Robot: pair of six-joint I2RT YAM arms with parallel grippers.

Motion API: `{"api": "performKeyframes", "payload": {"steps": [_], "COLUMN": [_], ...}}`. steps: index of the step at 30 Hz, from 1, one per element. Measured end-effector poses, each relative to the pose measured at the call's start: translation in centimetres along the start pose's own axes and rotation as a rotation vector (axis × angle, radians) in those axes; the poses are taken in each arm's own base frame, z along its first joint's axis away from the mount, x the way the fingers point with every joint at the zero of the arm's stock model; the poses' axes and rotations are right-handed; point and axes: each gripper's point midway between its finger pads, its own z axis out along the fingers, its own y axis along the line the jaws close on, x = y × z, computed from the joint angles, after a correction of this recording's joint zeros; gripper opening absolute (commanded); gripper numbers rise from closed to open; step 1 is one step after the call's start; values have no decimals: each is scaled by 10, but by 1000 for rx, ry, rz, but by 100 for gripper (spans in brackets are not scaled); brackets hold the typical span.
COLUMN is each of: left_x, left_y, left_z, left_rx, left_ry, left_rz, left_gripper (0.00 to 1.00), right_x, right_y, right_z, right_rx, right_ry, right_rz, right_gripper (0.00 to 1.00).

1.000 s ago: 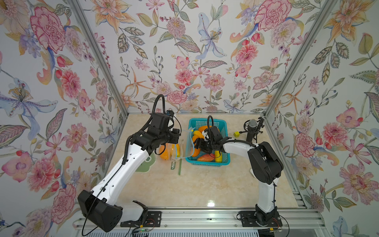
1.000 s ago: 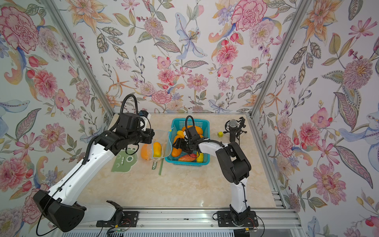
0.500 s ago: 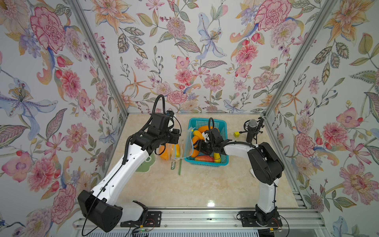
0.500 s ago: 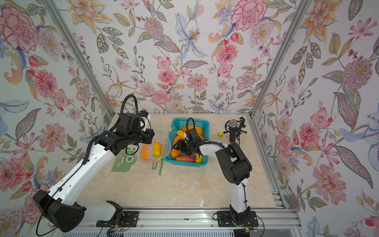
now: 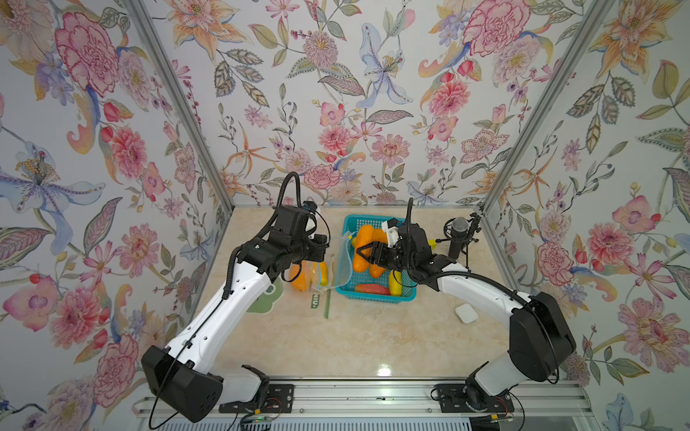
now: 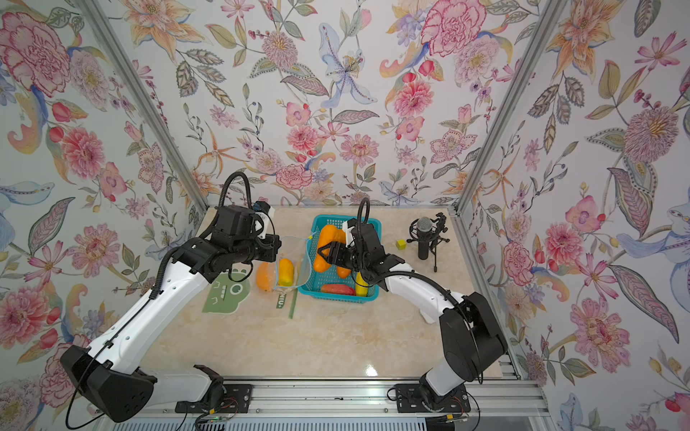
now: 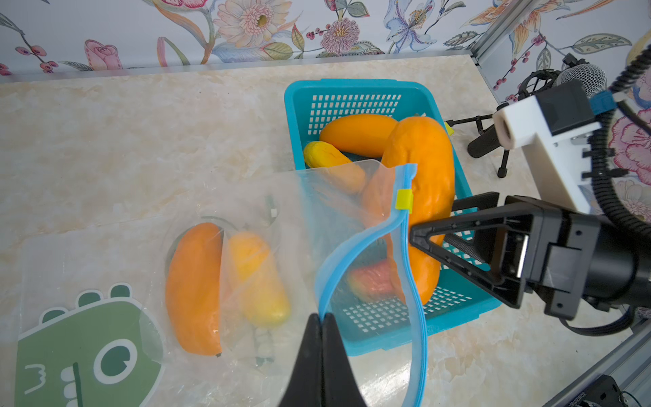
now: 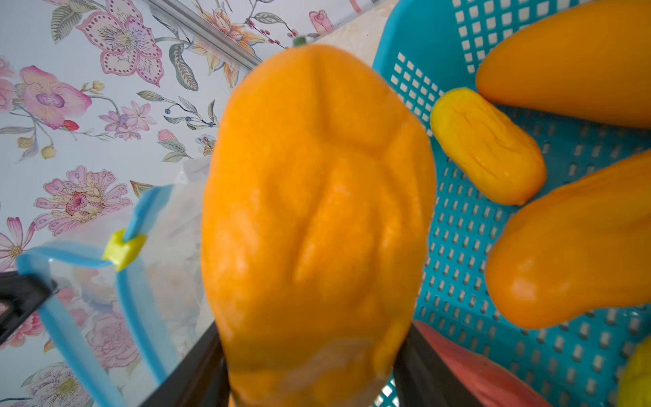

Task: Place the mango in a zip-top bag and seal the zipper
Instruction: Pick up the mango from the basket, then place the mango in the zipper food storage bag.

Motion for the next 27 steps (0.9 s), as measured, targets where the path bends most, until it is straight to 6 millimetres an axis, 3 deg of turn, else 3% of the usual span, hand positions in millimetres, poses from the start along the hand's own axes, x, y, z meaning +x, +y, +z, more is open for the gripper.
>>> {"api": "performKeyframes", "payload": {"steps": [6,11,16,27], "left_x": [0,0,-1,-10], "left_y": [0,0,0,-3], "left_z": [0,0,0,-6], "left_rx": [0,0,1,8], "left_ry": [0,0,-1,-27], "left_rz": [0,0,0,1], "left_gripper": [0,0,0,0], "right_x": [2,15,15,7], "right_y": [39,67,96,108], "right_z": [-22,-24,-25,-21], "right_rx": [-40,-56,-88,-74], "right_ry": [-46,-37,-57,-87], "right_rz": [-97,-184,-253,-306], "right_gripper": [62,62,62,63]}}
